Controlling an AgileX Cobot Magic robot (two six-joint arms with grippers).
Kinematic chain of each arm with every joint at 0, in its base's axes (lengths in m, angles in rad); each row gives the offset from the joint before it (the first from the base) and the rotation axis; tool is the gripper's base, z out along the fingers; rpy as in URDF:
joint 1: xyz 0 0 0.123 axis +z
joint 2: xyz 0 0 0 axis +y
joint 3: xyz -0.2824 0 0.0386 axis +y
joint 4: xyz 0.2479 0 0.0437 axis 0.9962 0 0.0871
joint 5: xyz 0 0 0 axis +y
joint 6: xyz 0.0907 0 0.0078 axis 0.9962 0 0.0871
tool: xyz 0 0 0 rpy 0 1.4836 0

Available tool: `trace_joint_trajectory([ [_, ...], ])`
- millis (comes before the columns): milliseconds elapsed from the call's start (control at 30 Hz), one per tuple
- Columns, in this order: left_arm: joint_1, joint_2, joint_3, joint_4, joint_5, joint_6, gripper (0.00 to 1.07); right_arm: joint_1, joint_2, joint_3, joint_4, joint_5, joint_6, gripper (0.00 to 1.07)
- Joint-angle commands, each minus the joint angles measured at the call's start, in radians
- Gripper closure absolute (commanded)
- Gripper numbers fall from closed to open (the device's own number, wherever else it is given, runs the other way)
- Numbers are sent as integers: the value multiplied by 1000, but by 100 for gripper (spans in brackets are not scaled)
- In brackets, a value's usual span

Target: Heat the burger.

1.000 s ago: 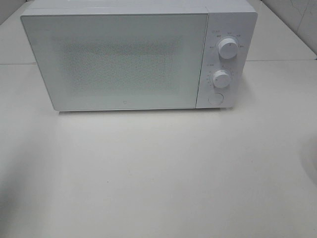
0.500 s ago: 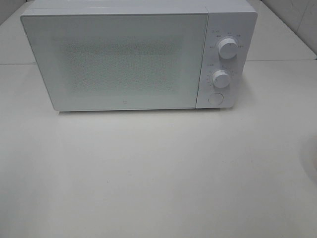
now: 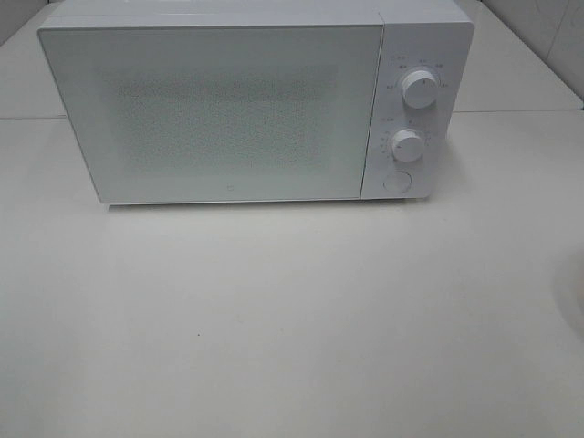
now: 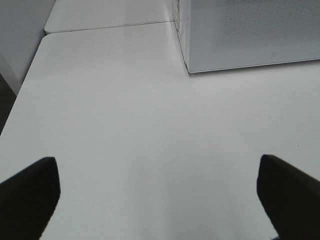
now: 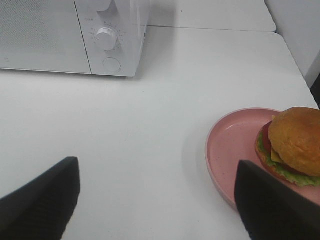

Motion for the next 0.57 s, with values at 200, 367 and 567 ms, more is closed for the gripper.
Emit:
trace_joint_trajectory([
  [200, 2, -23, 2, 23, -10, -39, 2, -6, -25, 2, 8, -5, 1, 32],
  [367, 2, -23, 2, 23, -10, -39, 2, -6, -25, 2, 8, -5, 3, 32],
  [567, 2, -23, 2, 23, -10, -38, 2, -6, -25, 2, 8, -5, 3, 32],
])
